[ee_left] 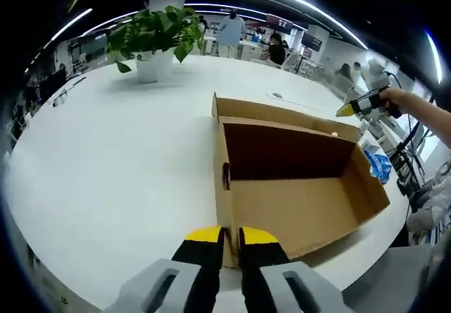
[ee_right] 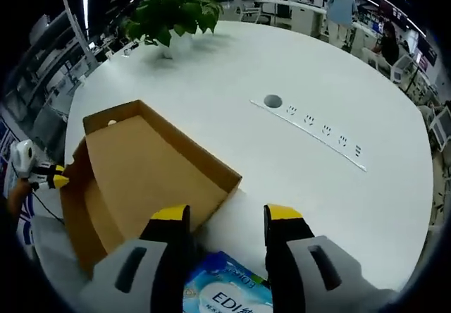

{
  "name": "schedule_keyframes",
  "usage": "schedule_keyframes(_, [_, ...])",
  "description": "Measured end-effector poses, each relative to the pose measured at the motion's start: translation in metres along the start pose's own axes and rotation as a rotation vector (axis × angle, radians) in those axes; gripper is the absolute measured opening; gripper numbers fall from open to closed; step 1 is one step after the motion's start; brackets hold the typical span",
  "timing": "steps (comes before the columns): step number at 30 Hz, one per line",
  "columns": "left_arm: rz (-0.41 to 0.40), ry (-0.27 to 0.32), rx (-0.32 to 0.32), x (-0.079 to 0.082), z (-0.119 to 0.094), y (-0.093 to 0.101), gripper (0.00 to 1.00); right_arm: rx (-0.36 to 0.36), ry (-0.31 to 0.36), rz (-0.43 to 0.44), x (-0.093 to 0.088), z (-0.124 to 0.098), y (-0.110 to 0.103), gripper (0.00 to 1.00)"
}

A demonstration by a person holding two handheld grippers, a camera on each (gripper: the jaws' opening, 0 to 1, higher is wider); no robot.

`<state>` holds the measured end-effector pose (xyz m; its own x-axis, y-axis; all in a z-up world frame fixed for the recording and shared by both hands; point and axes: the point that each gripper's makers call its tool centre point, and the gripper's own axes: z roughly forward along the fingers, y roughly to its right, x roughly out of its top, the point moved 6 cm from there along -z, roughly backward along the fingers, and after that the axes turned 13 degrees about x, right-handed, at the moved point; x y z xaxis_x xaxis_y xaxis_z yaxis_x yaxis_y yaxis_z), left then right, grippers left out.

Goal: Operate the shoe box by opening the lid, removing the specified soft item, and placing it in the target area until the item is outside and the box remains undamaged.

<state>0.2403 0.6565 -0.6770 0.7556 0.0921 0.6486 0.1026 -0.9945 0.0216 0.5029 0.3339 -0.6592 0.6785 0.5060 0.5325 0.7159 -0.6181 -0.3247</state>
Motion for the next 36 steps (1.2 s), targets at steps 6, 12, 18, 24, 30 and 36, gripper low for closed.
schedule_keyframes(6, [-0.011, -0.002, 0.006, 0.0, 0.001, -0.001, 0.07, -0.003, -0.029, 0.064, -0.002, 0.018, 0.0, 0.35])
schedule_keyframes(12, [-0.013, -0.003, 0.011, 0.0, 0.004, -0.004, 0.07, -0.029, -0.064, 0.13, -0.003, 0.037, 0.014, 0.28])
schedule_keyframes(18, [-0.01, -0.006, 0.017, 0.0, 0.003, -0.002, 0.07, -0.047, -0.097, 0.217, -0.012, 0.047, 0.016, 0.2])
schedule_keyframes(24, [-0.017, -0.004, 0.017, 0.0, 0.004, -0.003, 0.06, -0.039, -0.081, 0.23, -0.011, 0.048, 0.011, 0.07])
schedule_keyframes(30, [-0.019, -0.004, 0.017, 0.0, 0.002, -0.002, 0.06, -0.096, -0.056, 0.228, -0.009, 0.047, 0.011, 0.06])
schedule_keyframes(36, [-0.02, -0.007, 0.01, 0.0, 0.003, -0.002, 0.07, -0.107, -0.038, 0.213, -0.006, 0.043, 0.009, 0.05])
